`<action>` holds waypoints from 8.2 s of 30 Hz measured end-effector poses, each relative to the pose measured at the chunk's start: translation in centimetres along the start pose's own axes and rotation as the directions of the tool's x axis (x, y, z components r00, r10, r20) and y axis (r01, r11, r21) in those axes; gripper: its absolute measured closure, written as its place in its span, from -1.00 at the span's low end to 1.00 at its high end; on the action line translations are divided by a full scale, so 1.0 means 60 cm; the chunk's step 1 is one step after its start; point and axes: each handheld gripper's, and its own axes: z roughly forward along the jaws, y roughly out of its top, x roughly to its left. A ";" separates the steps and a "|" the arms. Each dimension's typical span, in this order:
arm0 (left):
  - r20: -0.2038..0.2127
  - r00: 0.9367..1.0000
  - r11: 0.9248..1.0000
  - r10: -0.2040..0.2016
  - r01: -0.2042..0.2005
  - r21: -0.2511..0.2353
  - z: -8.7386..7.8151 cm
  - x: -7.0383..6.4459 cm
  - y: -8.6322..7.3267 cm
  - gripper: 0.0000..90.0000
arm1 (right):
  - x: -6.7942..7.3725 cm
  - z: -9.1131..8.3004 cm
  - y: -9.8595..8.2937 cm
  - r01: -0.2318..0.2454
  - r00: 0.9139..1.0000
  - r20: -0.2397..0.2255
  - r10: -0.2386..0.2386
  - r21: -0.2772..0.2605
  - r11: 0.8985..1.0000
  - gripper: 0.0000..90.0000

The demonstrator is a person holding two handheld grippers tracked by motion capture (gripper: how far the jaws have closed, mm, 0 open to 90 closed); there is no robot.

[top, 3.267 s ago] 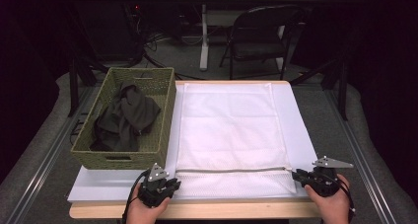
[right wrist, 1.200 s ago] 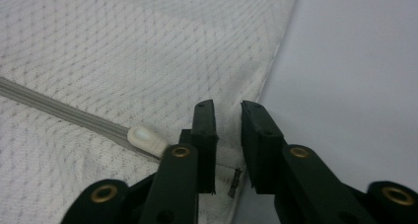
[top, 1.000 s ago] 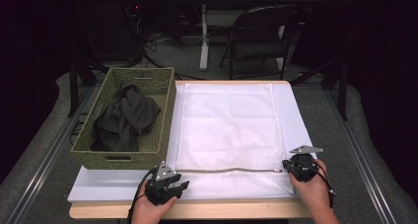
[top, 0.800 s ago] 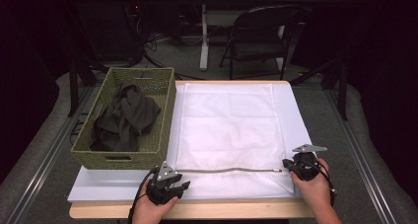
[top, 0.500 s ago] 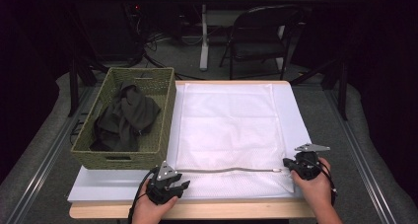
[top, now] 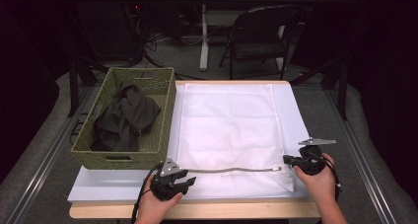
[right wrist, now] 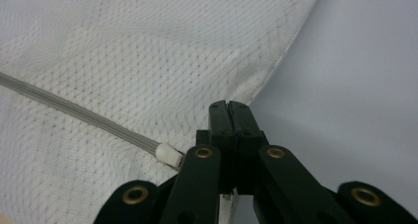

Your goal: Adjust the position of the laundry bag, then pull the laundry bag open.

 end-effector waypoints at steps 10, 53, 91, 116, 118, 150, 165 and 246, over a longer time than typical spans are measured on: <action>0.068 0.998 1.000 0.012 -0.010 -0.027 0.035 -0.024 0.064 0.30 | 0.016 -0.012 0.011 0.041 0.999 -0.023 -0.043 -0.068 0.997 1.00; 0.291 0.946 0.988 0.142 -0.153 0.016 0.217 -0.169 0.171 0.45 | 0.032 -0.024 0.017 0.049 0.990 -0.123 -0.073 -0.192 0.980 1.00; 0.356 0.933 0.998 0.052 -0.037 -0.048 0.204 -0.143 0.174 0.82 | 0.072 -0.008 0.040 0.040 0.970 -0.224 -0.097 -0.247 0.968 1.00; 0.333 0.939 0.996 0.090 -0.081 -0.041 0.216 -0.151 0.166 0.83 | 0.039 -0.007 0.006 -0.092 0.930 -0.365 0.042 -0.119 0.989 0.72; 0.333 0.939 0.996 0.084 -0.072 -0.049 0.215 -0.151 0.166 0.83 | 0.039 -0.006 0.004 -0.075 0.926 -0.376 0.027 -0.113 0.991 0.84; 0.427 0.903 0.996 -0.054 0.079 -0.042 0.215 -0.138 0.168 0.93 | 0.054 -0.020 -0.009 -0.007 0.945 -0.323 -0.052 -0.180 0.984 0.85; 0.406 0.912 0.997 -0.058 0.074 -0.024 0.220 -0.143 0.166 0.93 | 0.051 -0.008 -0.009 0.032 0.952 -0.302 -0.054 -0.078 0.996 0.71; 0.250 0.944 0.977 -0.214 0.212 0.037 0.142 -0.029 0.075 0.93 | -0.002 -0.016 -0.017 -0.086 0.967 -0.242 0.080 -0.012 0.996 0.92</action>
